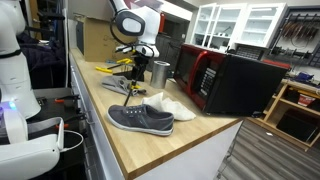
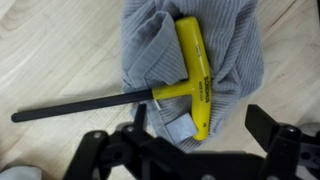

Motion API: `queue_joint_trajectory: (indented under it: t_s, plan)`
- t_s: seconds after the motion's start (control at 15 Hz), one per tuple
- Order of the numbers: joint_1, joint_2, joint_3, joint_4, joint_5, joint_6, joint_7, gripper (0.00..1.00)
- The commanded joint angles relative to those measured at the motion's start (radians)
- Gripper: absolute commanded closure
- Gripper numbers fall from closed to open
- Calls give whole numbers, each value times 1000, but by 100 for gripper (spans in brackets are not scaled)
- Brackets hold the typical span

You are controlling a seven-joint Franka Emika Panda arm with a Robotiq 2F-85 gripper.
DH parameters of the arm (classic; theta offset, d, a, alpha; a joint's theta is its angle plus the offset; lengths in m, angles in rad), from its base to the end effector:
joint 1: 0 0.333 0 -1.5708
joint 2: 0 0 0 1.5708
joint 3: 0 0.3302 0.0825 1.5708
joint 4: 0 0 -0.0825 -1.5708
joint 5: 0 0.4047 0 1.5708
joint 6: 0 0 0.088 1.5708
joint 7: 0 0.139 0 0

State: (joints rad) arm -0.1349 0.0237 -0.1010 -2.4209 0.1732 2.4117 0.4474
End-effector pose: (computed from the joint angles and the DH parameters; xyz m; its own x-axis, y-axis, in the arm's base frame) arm 0.4843 -0.1118 0.2623 0.6864 -0.7225 -0.0826 -0.7272 -0.6816 -0.0805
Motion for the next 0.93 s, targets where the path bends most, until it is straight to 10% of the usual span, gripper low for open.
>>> queue_joint_trajectory:
  t_s: [0.0,0.33,0.73,0.87]
  plan:
    - [5,52,-9,52,22,-35,-34,0]
    - [2,86,-15,72,21,-63,-35,12]
    - [1,92,-26,92,24,-99,-30,69]
    - [1,89,-25,96,29,-105,-32,56]
